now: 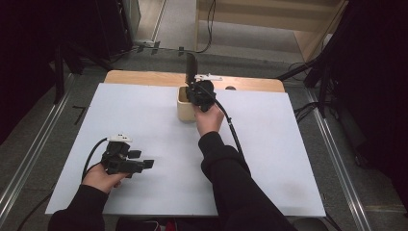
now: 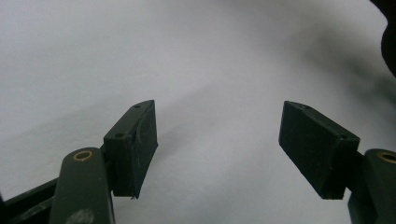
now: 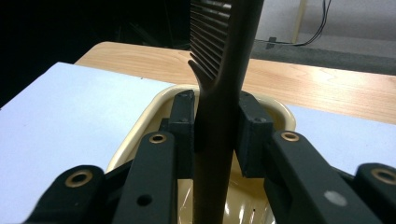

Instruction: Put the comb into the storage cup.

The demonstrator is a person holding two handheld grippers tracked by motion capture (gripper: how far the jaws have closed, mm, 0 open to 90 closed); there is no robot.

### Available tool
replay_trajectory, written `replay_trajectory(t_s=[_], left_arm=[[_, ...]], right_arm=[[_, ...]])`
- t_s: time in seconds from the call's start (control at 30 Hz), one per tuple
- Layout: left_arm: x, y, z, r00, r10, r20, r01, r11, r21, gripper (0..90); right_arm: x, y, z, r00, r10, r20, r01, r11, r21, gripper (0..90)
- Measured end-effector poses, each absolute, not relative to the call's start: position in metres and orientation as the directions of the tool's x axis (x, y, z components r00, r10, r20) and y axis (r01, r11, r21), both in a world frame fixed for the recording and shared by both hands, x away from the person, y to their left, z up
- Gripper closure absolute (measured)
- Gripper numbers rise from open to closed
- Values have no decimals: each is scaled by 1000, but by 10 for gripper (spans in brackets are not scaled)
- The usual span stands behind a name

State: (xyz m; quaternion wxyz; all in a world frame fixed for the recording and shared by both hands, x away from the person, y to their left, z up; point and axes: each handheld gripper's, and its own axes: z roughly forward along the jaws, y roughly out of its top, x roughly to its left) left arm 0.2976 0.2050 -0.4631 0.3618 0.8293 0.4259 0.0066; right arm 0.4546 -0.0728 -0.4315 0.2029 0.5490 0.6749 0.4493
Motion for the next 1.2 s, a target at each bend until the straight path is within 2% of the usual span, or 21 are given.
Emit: replay_trajectory(t_s=[0.03,0.1,0.13,0.23,0.7,1.0,1.2], left_arm=[[298,205,-463,636,712,-298,702,-373,607,286],[298,205,-463,635,711,-300,703,-373,606,286],[298,205,-464,636,711,-300,703,-374,604,286],[298,204,-464,636,711,-299,703,-374,605,286],[297,204,-464,636,713,-296,703,-378,602,286],[298,204,-464,637,713,-293,703,-380,601,286],[299,204,-465,635,715,-293,704,-379,600,286]], right_arm=[[454,-74,-430,-331,922,201,541,11,841,453],[452,-76,-426,-346,931,117,498,76,864,359],[450,-76,-423,-335,938,86,488,95,868,329],[449,-82,-420,-331,937,115,516,78,853,279],[434,-105,-420,-403,887,226,568,49,821,280],[422,-118,-423,-454,869,197,574,116,811,270],[414,-131,-422,-486,840,241,584,107,805,262]])
